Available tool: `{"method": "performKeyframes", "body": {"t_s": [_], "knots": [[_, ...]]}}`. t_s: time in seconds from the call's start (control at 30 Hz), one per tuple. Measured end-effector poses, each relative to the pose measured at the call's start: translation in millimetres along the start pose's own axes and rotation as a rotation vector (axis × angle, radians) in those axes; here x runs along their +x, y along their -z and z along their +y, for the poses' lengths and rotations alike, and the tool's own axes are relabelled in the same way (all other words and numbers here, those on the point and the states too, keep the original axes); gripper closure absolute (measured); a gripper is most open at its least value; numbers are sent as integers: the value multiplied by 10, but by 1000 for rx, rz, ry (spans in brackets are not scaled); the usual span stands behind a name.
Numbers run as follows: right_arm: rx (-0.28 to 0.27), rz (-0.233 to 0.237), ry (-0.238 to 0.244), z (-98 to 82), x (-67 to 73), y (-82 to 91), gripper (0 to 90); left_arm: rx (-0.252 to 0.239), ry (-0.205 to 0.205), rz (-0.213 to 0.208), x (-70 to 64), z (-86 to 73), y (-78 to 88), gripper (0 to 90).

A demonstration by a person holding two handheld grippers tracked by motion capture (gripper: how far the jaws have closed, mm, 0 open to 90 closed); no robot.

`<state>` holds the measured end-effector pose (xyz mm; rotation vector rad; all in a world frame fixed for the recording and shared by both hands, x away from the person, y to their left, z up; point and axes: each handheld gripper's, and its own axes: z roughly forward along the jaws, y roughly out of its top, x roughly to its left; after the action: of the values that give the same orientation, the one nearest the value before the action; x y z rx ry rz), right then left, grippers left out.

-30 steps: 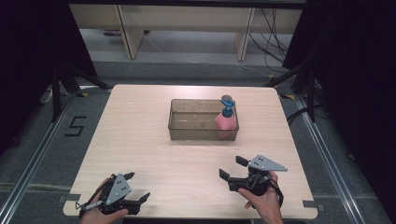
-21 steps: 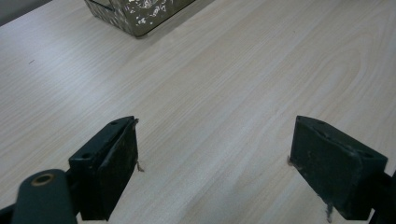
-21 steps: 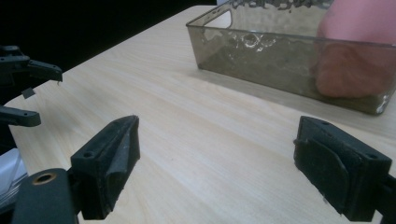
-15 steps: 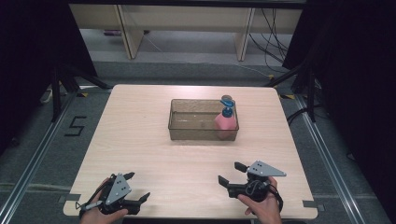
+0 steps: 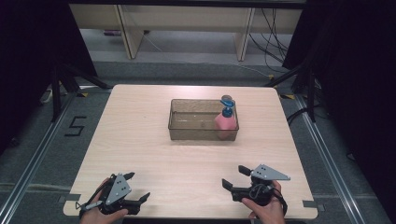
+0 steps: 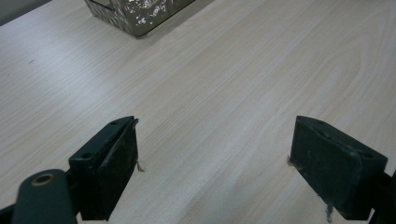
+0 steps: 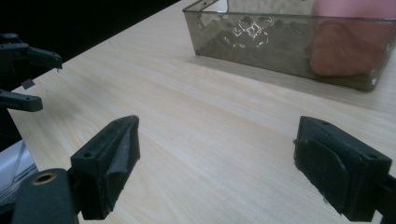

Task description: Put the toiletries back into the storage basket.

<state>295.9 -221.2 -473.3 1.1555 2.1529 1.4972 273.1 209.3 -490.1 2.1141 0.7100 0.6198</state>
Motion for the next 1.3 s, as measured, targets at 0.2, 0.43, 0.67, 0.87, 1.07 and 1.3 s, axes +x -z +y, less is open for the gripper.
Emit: {"method": "performKeyframes", "body": {"t_s": [0.2,0.43,0.67,0.87,1.07,1.3], "knots": [[11,14,4,-46,0,14,156,2,-2,0,1,0,1,147],[26,-3,16,-85,-8,41,156,4,-1,5,0,-2,-2,147],[45,1,38,-123,-22,68,156,16,17,1,-13,-9,0,147],[66,10,70,-148,-21,90,156,7,-1,6,5,-6,-5,147],[61,7,73,-163,-24,94,156,1,9,3,-12,-9,-11,147],[67,12,53,-174,-5,80,156,-6,19,4,-15,-12,-20,147]]}}
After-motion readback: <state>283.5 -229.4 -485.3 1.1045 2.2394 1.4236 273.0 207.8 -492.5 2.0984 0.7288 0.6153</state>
